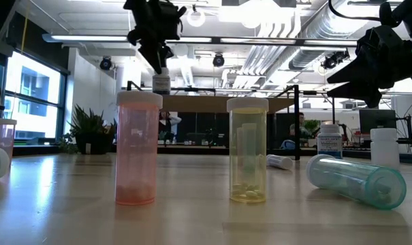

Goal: Pick and place medicine bottles onto shelf by color
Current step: Put the left white blue pill bottle on the shelf

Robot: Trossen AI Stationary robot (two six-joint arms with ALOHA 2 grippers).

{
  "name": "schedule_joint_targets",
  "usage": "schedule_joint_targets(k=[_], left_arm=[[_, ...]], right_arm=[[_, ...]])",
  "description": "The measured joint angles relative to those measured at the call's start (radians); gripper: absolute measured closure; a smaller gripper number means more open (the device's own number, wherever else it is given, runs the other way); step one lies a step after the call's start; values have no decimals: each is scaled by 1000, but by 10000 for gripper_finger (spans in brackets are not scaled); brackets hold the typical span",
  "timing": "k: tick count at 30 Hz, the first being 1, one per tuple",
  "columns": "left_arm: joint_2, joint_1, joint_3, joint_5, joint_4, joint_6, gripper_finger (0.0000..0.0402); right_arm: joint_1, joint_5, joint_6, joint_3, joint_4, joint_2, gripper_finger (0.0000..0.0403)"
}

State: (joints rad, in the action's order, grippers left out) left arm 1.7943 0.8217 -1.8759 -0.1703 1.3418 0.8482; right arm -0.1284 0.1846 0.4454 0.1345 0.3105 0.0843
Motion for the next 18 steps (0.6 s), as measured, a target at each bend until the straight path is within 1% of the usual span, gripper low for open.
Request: schedule_joint_targets(k=[6, 10, 18], left_arm=[[0, 1, 0, -2, -16, -16, 229], [0, -6, 0, -51, -4, -50, 223], [0, -13, 0, -57, -3, -45, 224]], right_arm=[[0, 0, 0, 0, 0, 0, 194], [0, 0, 0, 0, 0, 0, 194], [0, 0, 0, 0, 0, 0, 194]])
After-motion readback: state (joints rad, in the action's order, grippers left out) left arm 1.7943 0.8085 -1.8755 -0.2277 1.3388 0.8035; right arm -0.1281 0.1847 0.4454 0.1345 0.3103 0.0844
